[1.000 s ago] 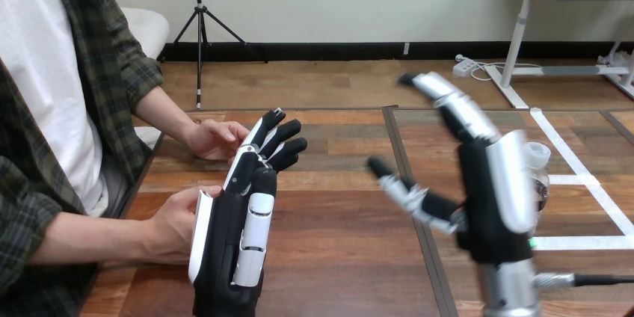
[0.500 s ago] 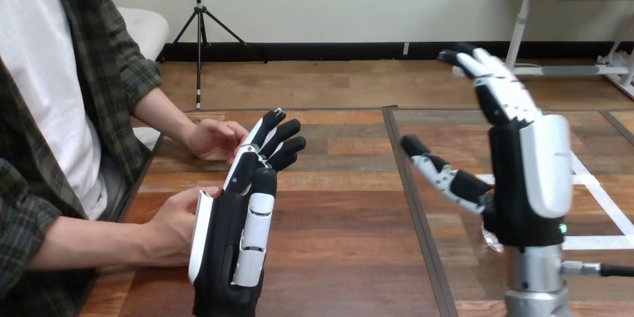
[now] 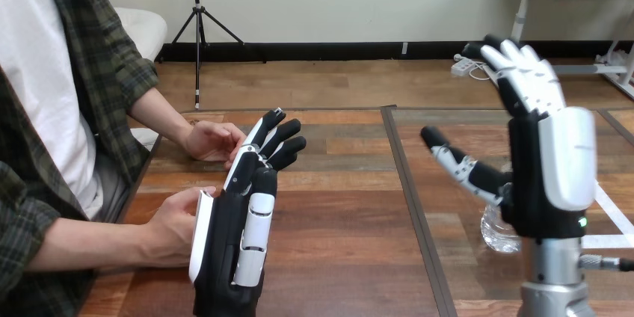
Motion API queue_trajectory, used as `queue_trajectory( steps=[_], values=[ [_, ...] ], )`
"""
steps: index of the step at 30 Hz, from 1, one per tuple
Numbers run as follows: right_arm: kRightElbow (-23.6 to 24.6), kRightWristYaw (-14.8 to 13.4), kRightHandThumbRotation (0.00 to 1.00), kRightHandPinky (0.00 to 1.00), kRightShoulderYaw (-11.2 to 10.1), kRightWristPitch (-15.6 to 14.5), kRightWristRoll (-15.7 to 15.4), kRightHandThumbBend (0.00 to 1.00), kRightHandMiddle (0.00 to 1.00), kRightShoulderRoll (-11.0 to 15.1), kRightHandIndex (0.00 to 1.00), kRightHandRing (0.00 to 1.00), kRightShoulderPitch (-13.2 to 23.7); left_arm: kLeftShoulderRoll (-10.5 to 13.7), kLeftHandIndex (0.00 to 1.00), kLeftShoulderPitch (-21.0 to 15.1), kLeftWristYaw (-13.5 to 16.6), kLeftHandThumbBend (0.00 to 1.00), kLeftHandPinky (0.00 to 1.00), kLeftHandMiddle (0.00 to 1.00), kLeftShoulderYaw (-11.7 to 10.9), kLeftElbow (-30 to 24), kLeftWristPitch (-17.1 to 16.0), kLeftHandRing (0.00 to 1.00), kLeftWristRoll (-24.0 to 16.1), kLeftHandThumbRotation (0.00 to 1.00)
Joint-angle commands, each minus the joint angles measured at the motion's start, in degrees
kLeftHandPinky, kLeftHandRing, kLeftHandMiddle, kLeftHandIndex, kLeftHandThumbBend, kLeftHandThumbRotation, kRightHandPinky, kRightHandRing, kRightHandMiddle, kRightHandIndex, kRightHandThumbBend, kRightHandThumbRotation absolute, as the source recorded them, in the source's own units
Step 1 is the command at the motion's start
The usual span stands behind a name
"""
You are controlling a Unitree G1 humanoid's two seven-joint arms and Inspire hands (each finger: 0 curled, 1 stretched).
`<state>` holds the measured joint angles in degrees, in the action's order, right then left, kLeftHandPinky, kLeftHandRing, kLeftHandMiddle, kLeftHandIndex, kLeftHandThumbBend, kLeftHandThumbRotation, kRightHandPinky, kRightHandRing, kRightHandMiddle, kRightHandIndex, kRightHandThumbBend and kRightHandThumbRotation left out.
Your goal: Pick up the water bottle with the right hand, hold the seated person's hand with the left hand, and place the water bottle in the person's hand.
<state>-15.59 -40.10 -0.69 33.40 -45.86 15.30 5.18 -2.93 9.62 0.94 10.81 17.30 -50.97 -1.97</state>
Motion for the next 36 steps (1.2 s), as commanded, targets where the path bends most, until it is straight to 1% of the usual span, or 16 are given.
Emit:
queue_trajectory(
  steps=[1, 5, 9, 12, 14, 17, 20, 22, 25, 26, 28, 29, 31, 33, 36],
  values=[
    [4.0, -0.7, 0.19, 0.98, -0.7, -1.1, 1.5, 0.65, 0.89, 0.9, 0.81, 0.94, 3.9, -2.1, 0.89, -2.8, -0.4, 0.52, 0.83, 0.85, 0.4, -0.5, -0.6, 0.82, 0.4, 1.0],
    [4.8, -0.1, 0.17, 0.99, -0.8, -1.9, 2.9, 0.66, 0.89, 0.9, 0.81, 0.94, 3.7, -2.1, 0.9, -2.9, -0.6, 0.52, 0.83, 0.85, 0.4, -0.5, -0.5, 0.82, 0.5, 1.0],
    [5.5, 0.7, 0.13, 0.99, -1.2, -2.6, 5.6, 0.68, 0.89, 0.2, 0.81, 0.95, 3.4, -2.3, 0.9, -3.0, -0.8, 0.51, 0.83, 0.85, 0.4, -0.3, -0.7, 0.82, 0.6, 1.0],
    [5.8, 1.0, 0.12, 0.99, -1.3, -3.2, 6.9, 0.69, 0.89, -0.1, 0.81, 0.94, 3.3, -2.3, 0.9, -3.1, -0.8, 0.51, 0.83, 0.85, 0.3, -0.1, -0.8, 0.82, 0.6, 1.0],
    [6.0, 1.2, 0.12, 0.97, -1.4, -3.6, 7.8, 0.7, 0.89, -0.3, 0.81, 0.94, 3.2, -2.4, 0.9, -3.2, -0.8, 0.51, 0.83, 0.85, 0.3, -0.1, -0.8, 0.82, 0.6, 1.0],
    [6.1, 1.9, 0.12, 0.94, -1.6, -4.0, 10.6, 0.71, 0.89, -1.0, 0.82, 0.93, 3.2, -2.3, 0.9, -3.3, -1.1, 0.51, 0.83, 0.85, 0.3, 0.1, -0.8, 0.82, 0.9, 1.0],
    [6.4, 2.7, 0.13, 0.93, -1.8, -4.7, 12.8, 0.71, 0.9, -1.5, 0.83, 0.94, 3.0, -2.4, 0.9, -3.3, -1.2, 0.52, 0.83, 0.85, 0.3, 0.1, -0.7, 0.82, 1.1, 1.0],
    [6.5, 2.9, 0.14, 0.94, -1.9, -5.0, 13.7, 0.71, 0.9, -1.6, 0.84, 0.94, 3.0, -2.4, 0.9, -3.4, -1.3, 0.52, 0.83, 0.85, 0.3, 0.1, -0.6, 0.82, 1.1, 1.0],
    [6.4, 3.6, 0.15, 0.96, -2.1, -5.1, 16.1, 0.72, 0.91, -2.3, 0.84, 0.95, 2.9, -2.4, 0.9, -3.3, -1.3, 0.52, 0.83, 0.85, 0.3, 0.0, -0.6, 0.82, 1.2, 1.0],
    [6.2, 3.8, 0.15, 0.96, -2.2, -5.0, 17.4, 0.72, 0.91, -2.8, 0.85, 0.95, 3.0, -2.4, 0.9, -3.3, -1.2, 0.52, 0.83, 0.85, 0.2, 0.0, -0.6, 0.82, 1.1, 1.0],
    [6.0, 4.2, 0.15, 0.97, -2.4, -4.9, 18.8, 0.72, 0.92, -3.2, 0.85, 0.96, 3.0, -2.5, 0.9, -3.4, -1.1, 0.52, 0.83, 0.85, 0.2, 0.0, -0.7, 0.81, 1.0, 1.0],
    [5.8, 4.4, 0.15, 0.98, -2.5, -4.6, 19.9, 0.72, 0.92, -3.7, 0.85, 0.96, 3.0, -2.5, 0.9, -3.4, -1.1, 0.52, 0.83, 0.85, 0.2, 0.1, -0.7, 0.81, 1.0, 1.0],
    [5.5, 4.8, 0.15, 0.99, -2.7, -4.3, 21.2, 0.72, 0.93, -4.1, 0.86, 0.97, 3.1, -2.4, 0.9, -3.4, -1.1, 0.52, 0.83, 0.85, 0.2, 0.1, -0.7, 0.81, 1.0, 1.0],
    [5.1, 5.6, 0.15, 0.99, -2.9, -3.6, 23.5, 0.72, 0.94, -4.6, 0.88, 0.98, 3.2, -2.5, 0.9, -3.4, -1.1, 0.52, 0.83, 0.85, 0.2, 0.0, -0.6, 0.81, 1.0, 1.0],
    [4.4, 6.2, 0.15, 1.0, -3.3, -3.0, 25.8, 0.72, 0.94, -5.2, 0.89, 0.99, 3.6, -2.4, 0.9, -3.3, -1.1, 0.52, 0.83, 0.85, 0.2, 0.0, -0.5, 0.81, 1.1, 1.0]
  ],
)
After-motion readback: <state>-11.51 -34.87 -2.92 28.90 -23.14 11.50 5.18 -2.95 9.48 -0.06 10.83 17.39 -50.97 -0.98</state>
